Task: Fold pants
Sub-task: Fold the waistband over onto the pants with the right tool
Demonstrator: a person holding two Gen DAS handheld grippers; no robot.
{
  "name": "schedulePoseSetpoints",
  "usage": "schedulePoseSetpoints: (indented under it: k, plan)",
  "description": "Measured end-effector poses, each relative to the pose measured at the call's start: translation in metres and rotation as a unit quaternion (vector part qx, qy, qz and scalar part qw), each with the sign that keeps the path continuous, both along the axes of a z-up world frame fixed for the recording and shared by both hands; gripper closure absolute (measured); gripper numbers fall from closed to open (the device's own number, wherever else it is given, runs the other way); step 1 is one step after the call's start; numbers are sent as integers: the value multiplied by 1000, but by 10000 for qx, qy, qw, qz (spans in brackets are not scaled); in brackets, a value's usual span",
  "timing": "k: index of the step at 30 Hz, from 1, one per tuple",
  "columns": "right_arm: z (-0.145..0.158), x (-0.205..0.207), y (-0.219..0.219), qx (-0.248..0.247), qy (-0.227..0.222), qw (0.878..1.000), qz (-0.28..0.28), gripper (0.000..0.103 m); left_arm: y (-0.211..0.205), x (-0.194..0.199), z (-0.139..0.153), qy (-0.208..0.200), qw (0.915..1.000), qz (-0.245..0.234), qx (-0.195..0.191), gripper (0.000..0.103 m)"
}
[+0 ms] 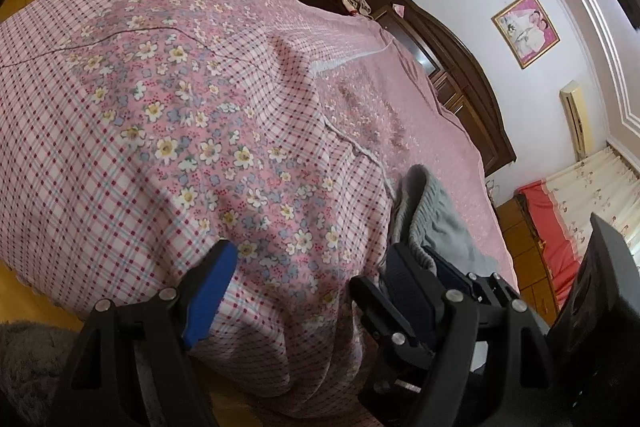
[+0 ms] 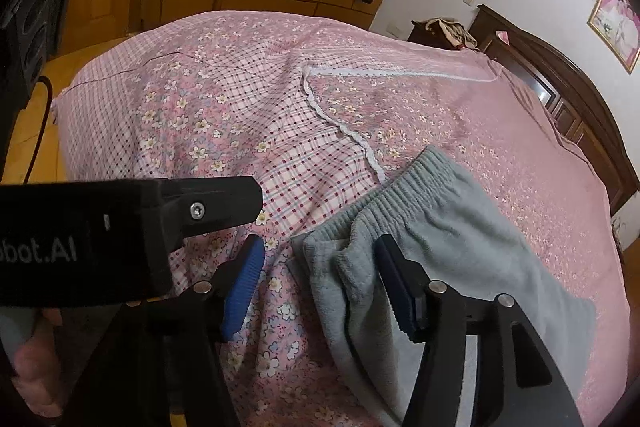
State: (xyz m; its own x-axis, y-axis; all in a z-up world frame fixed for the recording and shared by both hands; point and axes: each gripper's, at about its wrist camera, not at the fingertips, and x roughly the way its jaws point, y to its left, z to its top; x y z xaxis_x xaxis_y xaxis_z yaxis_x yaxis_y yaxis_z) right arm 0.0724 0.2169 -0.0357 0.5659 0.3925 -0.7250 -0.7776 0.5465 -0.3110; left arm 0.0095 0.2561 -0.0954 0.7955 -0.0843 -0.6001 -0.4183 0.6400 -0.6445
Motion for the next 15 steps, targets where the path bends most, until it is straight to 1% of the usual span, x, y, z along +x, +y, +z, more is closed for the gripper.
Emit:
schedulePoseSetpoints:
  k: [4,9,12,15]
  plan:
    - [2,0,0,9,13,10000,-12,43,1,1,-3,-23,10000,10,-40,23]
    - [8,-2,-2,41,43,10000,10,43,1,1,-3,-13,10000,2,21,22]
    - [15,-6,-4,102,72,9999,62,43,1,-2,-1,-136,9999,7,-57,22]
    - [27,-13,-7,246,160,9992,263,43,6,-6,0,-338,9992,20,-216,22]
